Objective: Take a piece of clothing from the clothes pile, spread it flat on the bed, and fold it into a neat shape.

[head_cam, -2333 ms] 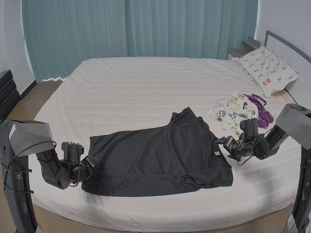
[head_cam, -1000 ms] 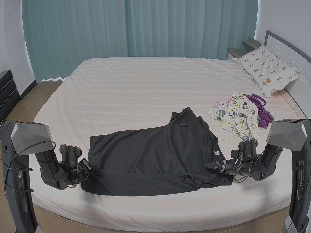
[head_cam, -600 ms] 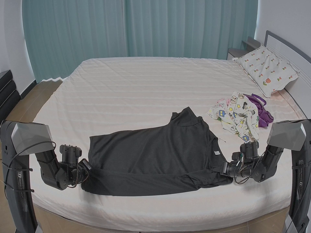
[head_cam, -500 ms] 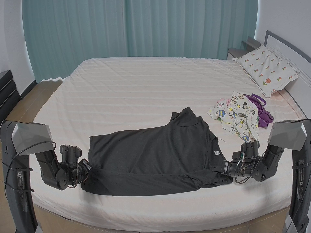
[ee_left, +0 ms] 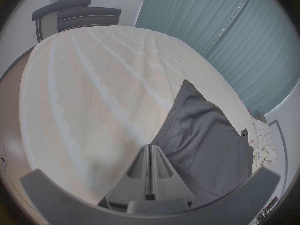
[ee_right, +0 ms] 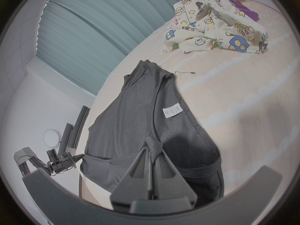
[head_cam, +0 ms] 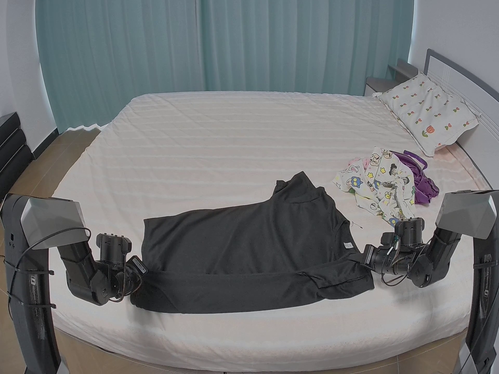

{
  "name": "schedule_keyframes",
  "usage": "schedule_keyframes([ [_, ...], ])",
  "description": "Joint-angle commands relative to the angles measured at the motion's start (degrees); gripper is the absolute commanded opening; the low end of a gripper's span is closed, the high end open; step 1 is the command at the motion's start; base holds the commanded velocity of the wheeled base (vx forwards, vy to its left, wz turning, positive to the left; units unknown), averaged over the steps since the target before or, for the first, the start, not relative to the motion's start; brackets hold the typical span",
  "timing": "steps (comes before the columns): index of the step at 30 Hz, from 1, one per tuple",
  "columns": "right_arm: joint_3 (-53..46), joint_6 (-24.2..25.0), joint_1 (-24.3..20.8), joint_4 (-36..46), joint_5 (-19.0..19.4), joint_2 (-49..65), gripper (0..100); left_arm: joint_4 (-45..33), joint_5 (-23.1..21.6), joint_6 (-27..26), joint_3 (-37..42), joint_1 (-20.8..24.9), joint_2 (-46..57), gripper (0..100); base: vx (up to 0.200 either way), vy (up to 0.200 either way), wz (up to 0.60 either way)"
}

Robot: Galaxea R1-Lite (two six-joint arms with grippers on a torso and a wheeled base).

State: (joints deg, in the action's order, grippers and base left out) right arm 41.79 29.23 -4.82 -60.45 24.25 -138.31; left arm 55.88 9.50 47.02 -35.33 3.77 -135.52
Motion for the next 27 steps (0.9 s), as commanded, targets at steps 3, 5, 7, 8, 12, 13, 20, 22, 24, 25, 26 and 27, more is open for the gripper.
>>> schedule_keyframes([
  [3,1.19,1.00,0.24,-0.37,-0.34,-0.38,0,0.46,2.72,-0.09,-0.71,0.01,-1.76,0,0.000,0.000,0.00],
  [5,1.36,1.44,0.24,-1.42,-0.96,-0.64,0,0.46,3.42,-0.09,-1.06,0.10,-2.03,0,0.000,0.000,0.00],
  [7,1.63,1.53,0.16,-2.12,-1.66,-1.08,0,0.37,3.42,-0.09,-1.06,0.10,-2.03,0,0.000,0.000,0.00],
  [8,2.07,1.53,0.07,-2.74,-2.54,-1.87,0,0.37,3.42,-0.09,-1.15,0.10,-2.03,0,0.000,0.000,0.00],
  [12,2.60,1.53,-0.28,-3.62,-3.86,-2.93,0,0.37,3.42,-0.09,-1.15,0.10,-2.03,0,0.000,0.000,0.00],
  [13,2.60,1.53,-0.37,-3.62,-3.86,-3.01,0,0.37,3.42,-0.09,-1.15,0.01,-2.03,0,0.000,0.000,0.00],
  [20,3.03,1.62,-0.37,-3.71,-3.94,-3.54,0,0.54,3.42,0.09,-1.67,0.10,-1.85,0,0.000,0.000,0.00],
  [22,3.03,1.70,-0.37,-3.71,-3.94,-3.72,0,0.54,3.42,0.09,-1.67,0.19,-1.76,0,0.000,0.000,0.00],
  [24,3.12,1.70,-0.28,-3.71,-3.94,-4.16,0,0.63,3.42,0.09,-1.67,0.19,-1.67,100,0.000,0.000,0.00],
  [25,3.21,1.79,-0.28,-3.71,-3.94,-4.24,0,0.63,3.42,0.18,-1.67,0.19,-1.67,100,0.000,0.000,0.00],
  [26,3.30,1.79,-0.28,-3.71,-3.94,-4.24,100,0.63,3.42,0.18,-1.76,0.19,-1.67,100,0.000,0.000,0.00],
  [27,3.30,1.79,-0.28,-3.71,-3.94,-4.24,100,0.63,3.42,0.18,-1.76,0.10,-1.67,100,0.000,0.000,0.00],
])
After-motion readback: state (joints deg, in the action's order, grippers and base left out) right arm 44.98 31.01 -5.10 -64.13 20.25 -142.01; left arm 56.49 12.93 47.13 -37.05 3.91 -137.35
